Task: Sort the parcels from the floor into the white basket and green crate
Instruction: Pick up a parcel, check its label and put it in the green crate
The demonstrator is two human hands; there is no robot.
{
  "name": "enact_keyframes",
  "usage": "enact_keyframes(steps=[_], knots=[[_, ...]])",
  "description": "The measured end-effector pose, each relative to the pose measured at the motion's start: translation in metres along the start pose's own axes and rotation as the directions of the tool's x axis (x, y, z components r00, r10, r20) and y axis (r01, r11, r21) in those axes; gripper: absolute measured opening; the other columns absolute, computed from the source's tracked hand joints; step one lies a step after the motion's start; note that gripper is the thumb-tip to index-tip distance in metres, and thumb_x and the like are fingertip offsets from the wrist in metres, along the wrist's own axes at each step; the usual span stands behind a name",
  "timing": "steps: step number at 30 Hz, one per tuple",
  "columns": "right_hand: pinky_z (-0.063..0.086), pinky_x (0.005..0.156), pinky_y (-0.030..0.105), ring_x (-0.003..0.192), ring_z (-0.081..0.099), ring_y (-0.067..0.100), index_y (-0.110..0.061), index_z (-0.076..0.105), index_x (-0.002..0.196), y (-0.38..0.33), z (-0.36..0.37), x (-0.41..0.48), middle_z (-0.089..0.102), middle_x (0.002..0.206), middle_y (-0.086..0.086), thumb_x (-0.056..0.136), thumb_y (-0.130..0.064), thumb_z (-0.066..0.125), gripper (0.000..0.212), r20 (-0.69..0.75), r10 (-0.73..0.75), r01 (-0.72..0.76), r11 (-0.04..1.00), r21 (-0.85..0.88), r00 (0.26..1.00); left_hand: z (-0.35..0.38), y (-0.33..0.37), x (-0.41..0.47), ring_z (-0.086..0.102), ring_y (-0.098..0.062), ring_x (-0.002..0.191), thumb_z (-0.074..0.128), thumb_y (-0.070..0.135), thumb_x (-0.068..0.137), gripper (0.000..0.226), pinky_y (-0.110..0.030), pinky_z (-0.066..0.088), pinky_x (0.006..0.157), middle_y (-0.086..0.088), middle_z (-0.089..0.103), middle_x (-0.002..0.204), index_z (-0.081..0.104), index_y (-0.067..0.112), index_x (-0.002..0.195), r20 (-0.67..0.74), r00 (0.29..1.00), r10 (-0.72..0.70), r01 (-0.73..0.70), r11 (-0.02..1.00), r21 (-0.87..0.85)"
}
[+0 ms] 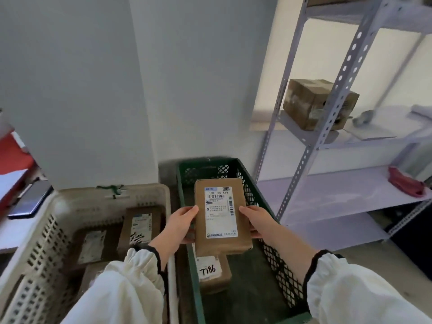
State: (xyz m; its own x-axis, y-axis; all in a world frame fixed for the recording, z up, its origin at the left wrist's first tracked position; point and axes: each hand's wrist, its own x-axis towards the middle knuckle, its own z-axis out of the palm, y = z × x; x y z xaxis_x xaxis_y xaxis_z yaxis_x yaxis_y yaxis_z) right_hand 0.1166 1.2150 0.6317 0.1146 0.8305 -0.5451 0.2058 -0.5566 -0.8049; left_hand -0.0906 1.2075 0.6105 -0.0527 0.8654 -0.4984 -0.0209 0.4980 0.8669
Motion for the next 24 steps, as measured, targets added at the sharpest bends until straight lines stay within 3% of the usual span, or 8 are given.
enact_keyframes(steps=[4,8,13,18,24], knots=[[0.056,0.080,0.038,0.095,0.064,0.022,-0.021,0.054,0.115,-0.018,-0.009,0.057,0.066,0.106,0.003,0.093,-0.036,0.056,0.027,0.067,0.009,-0.007,0.999,-0.037,0.998,0.012,0.009,0.036,0.063,-0.017,0.086,0.049,0.041,0.096,0.008,-0.029,0.049,0.056,0.003,0.065,0.096,0.053,0.034,0.097,-0.066,0.998,0.004,-0.003,1.000,0.002],[0.053,0.061,0.031,0.087,0.065,0.018,-0.022,0.055,0.109,-0.038,-0.001,0.111,0.067,0.098,0.001,0.092,-0.037,0.057,0.023,0.074,0.007,-0.004,0.999,-0.038,0.997,0.015,0.021,0.083,0.060,-0.016,0.091,0.054,0.042,0.093,0.026,-0.032,0.050,0.066,0.001,0.062,0.102,0.046,0.024,0.108,-0.078,0.997,-0.002,0.004,1.000,0.024],[0.048,0.057,0.028,0.084,0.063,0.018,-0.020,0.052,0.111,-0.059,0.015,0.182,0.065,0.096,0.001,0.093,-0.038,0.055,0.026,0.052,0.002,0.000,0.999,-0.040,0.999,0.016,0.037,0.150,0.056,-0.013,0.092,0.056,0.042,0.092,0.036,-0.027,0.047,0.063,0.002,0.056,0.105,0.039,0.021,0.116,-0.041,0.999,0.015,-0.012,0.997,0.082],[0.050,0.066,0.031,0.087,0.061,0.016,-0.019,0.049,0.122,-0.064,0.024,0.252,0.062,0.100,-0.001,0.094,-0.033,0.054,0.032,0.054,0.013,-0.009,0.997,-0.073,0.998,0.026,0.038,0.214,0.058,-0.010,0.090,0.057,0.035,0.093,0.036,-0.025,0.049,0.067,0.001,0.057,0.107,0.040,0.018,0.119,-0.064,0.998,0.026,-0.016,0.989,0.148],[0.057,0.071,0.036,0.094,0.064,0.021,-0.022,0.044,0.130,-0.043,0.025,0.320,0.063,0.109,0.002,0.090,-0.030,0.060,0.043,0.180,0.097,-0.081,0.993,-0.090,0.979,0.034,0.013,0.276,0.061,-0.010,0.087,0.057,0.032,0.093,0.034,-0.024,0.050,0.064,0.001,0.060,0.103,0.043,0.015,0.118,-0.134,0.990,-0.032,0.060,0.977,0.207]])
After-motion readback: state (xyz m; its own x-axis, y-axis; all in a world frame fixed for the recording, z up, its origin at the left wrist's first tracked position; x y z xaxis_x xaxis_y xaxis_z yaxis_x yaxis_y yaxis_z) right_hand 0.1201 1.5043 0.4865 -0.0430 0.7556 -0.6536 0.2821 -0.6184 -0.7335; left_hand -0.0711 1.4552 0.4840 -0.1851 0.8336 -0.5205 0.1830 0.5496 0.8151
